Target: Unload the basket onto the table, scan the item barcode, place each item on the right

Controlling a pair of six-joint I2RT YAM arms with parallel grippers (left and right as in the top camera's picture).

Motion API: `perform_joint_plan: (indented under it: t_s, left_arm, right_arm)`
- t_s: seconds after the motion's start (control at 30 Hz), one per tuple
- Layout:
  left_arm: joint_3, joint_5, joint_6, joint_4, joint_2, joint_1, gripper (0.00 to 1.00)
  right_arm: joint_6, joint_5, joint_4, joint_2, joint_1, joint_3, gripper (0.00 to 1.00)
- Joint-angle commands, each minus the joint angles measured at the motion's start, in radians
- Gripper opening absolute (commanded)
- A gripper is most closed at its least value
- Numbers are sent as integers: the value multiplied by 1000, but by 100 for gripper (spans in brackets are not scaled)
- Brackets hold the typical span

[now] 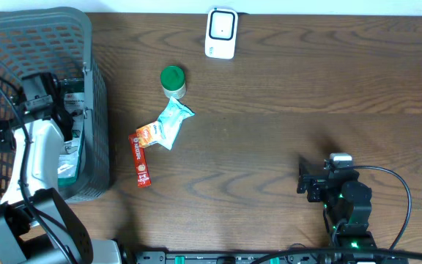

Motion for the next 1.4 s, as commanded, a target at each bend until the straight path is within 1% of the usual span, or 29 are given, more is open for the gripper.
perform_joint_plan:
  t_s: [0.0,0.03,0.07,0.1,0.13,0.17,0.2,0.33,0.37,0.43,0.47,0.57,0.8,1.0,1.07,1.2,1.3,1.37]
  left_arm:
    - [18,-9,-40,4,-11,13,89]
    - [18,-8,-40,4,-11,13,88]
    - [18,-2,-41,2,-11,13,82]
    - [18,2,-41,0,-11,13,73]
    - [18,8,-41,-1,-11,13,61]
    - [18,18,-41,-3,-11,13,55]
    - [18,27,-41,-4,-11,13,54]
    - [18,51,-61,-3,-11,13,53]
    - [18,51,-72,-4,-11,13,50]
    - [18,52,-92,-3,-11,13,38]
    - [18,53,-101,-3,-11,13,33]
    - [18,97,-101,-5,-11,13,30]
    - [19,153,-143,0,-52,13,30]
    - [26,157,-153,25,-182,13,30]
    - [26,157,-153,29,-231,13,25]
    - [26,177,-156,31,-327,13,25]
    - [26,180,-156,35,-371,13,22]
    - [26,181,-156,33,-378,13,24]
  right_arm:
    - [14,2,6,-2,7,-1,99]
    - [14,2,6,-2,7,-1,99]
    - [14,2,6,-2,7,-1,99]
    - [14,2,6,-2,7,-1,99]
    - [14,2,6,-2,7,-1,99]
    - [14,2,6,-2,7,-1,99]
    - [14,2,6,-2,7,-1,99]
    - [14,2,6,-2,7,-1,99]
    - [13,2,6,-2,7,-1,99]
    - [14,3,6,-2,7,-1,99]
    - [14,2,6,-2,7,-1,99]
    - [14,2,6,-2,7,-1,99]
    - [14,2,6,-2,7,-1,99]
    - [13,2,6,-2,7,-1,99]
    - [14,2,6,-2,7,-1,99]
    - [14,2,6,-2,7,-1,99]
    - [14,2,6,-2,7,-1,99]
    - [14,2,7,-2,7,-1,99]
